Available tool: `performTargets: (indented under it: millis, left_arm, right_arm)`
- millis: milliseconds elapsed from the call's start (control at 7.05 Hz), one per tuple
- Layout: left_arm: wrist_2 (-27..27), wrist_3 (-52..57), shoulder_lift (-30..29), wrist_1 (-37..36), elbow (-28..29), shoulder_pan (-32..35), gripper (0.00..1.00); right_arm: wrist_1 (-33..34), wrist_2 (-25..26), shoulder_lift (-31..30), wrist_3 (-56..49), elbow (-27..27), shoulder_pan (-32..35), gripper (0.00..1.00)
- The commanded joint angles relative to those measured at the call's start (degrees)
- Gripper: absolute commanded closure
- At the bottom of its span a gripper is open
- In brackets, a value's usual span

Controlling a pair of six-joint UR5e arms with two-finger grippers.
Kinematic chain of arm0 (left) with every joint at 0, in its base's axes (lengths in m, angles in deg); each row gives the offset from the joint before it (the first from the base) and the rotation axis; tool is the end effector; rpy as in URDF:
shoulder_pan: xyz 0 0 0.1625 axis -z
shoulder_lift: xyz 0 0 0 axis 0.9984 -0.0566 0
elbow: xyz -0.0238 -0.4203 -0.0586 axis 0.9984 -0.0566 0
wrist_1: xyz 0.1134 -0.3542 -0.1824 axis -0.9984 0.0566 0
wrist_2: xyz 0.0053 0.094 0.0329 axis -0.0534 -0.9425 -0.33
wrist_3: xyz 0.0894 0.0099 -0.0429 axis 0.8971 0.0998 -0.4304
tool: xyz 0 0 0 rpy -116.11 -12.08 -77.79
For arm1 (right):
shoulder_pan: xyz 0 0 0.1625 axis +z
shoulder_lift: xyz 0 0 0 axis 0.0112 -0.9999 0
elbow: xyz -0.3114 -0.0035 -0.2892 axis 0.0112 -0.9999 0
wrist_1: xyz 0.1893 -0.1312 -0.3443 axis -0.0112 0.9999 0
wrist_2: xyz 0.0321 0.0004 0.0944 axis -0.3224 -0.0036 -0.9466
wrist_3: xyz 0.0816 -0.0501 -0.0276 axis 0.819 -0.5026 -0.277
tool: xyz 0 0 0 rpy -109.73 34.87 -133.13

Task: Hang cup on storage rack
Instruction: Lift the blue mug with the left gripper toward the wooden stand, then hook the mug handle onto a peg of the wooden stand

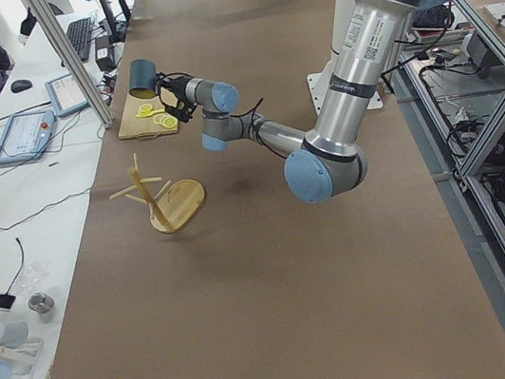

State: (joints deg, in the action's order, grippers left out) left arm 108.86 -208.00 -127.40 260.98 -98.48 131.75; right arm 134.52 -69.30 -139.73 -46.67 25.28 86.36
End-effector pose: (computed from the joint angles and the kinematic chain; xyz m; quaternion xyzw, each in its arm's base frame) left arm 0.3523 -0.5609 0.2854 -0.0828 0.8016 -0.5104 0.3000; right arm 0.0480 -0.4463 0.6300 0.0105 -0.3301 -0.0333 0.9433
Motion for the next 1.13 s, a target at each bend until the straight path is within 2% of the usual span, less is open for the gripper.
performTargets:
  millis: [0,425,709,992]
  left_arm:
    - [-0.1,-9.8,2.3,0.2,2.2,2.1,1.0]
    - [-0.1,-19.1,5.6,2.7,2.7,3.6,1.0]
    - [-0.1,-19.2,7.2,8.6,5.1,3.6,1.0]
    - [0.0,-19.3,7.3,10.3,6.2,5.4,1.0]
  right_arm:
    - [0.0,0.0,-0.1,0.0,0.1,0.0,0.0]
    - [0.0,0.0,-0.1,0.0,0.2,0.0,0.0]
    - [0.0,0.0,-0.1,0.0,0.3,0.0,0.0]
    - [0.0,0.0,-0.2,0.0,0.3,0.0,0.0]
